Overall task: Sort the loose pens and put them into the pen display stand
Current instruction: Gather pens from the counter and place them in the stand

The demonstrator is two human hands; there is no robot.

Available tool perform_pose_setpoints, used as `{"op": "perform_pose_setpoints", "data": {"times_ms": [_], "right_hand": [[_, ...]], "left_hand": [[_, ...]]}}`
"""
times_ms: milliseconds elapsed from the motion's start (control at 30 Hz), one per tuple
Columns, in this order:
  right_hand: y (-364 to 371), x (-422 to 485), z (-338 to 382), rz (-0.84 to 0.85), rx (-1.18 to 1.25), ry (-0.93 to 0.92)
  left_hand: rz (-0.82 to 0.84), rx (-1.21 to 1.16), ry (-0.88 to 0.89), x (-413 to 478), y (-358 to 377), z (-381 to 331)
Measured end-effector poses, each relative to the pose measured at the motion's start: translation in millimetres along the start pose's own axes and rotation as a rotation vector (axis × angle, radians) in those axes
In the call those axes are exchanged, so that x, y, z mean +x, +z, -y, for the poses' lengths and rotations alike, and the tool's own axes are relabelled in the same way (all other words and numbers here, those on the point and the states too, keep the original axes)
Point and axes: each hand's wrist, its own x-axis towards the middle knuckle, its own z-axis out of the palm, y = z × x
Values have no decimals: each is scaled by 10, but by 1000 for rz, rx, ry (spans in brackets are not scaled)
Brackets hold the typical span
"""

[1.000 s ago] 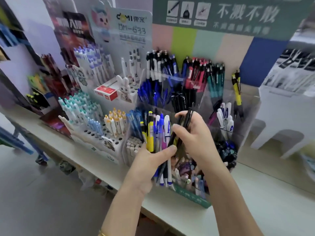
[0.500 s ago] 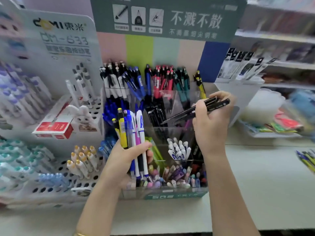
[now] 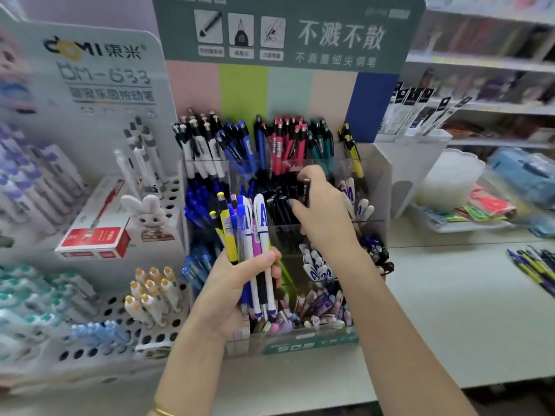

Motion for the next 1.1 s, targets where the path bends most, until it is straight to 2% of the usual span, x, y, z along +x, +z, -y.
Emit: {"op": "perform_pose_setpoints", "data": {"times_ms": [267, 300, 367, 433, 500, 667, 767, 867, 967, 1100], "right_hand": [[-141, -177, 64, -239, 291, -107], [-170, -222, 103, -180, 369, -94], [-196, -304, 177, 43, 521, -26], [-173, -353, 203, 178, 527, 7], [-146, -370, 193, 191, 531, 33], [-198, -404, 97, 197, 731, 192], [-212, -426, 19, 142, 778, 247], [-293, -436, -54, 130, 726, 230], [-389, -465, -77, 228, 645, 165], [-422, -564, -75, 269, 714, 153]], "left_hand": [[102, -21, -5, 5, -1, -21], [110, -28, -6, 5, 11, -14], [114, -45, -13, 2, 44, -2], [129, -40, -20, -10, 92, 3], [140, -45, -27, -24, 152, 9], [116, -181, -85, -52, 289, 60], [74, -126, -117, -68, 362, 70], [69, -91, -121, -66, 416, 106], [91, -52, -107, -62, 456, 133], [137, -36, -90, -54, 542, 148]]}}
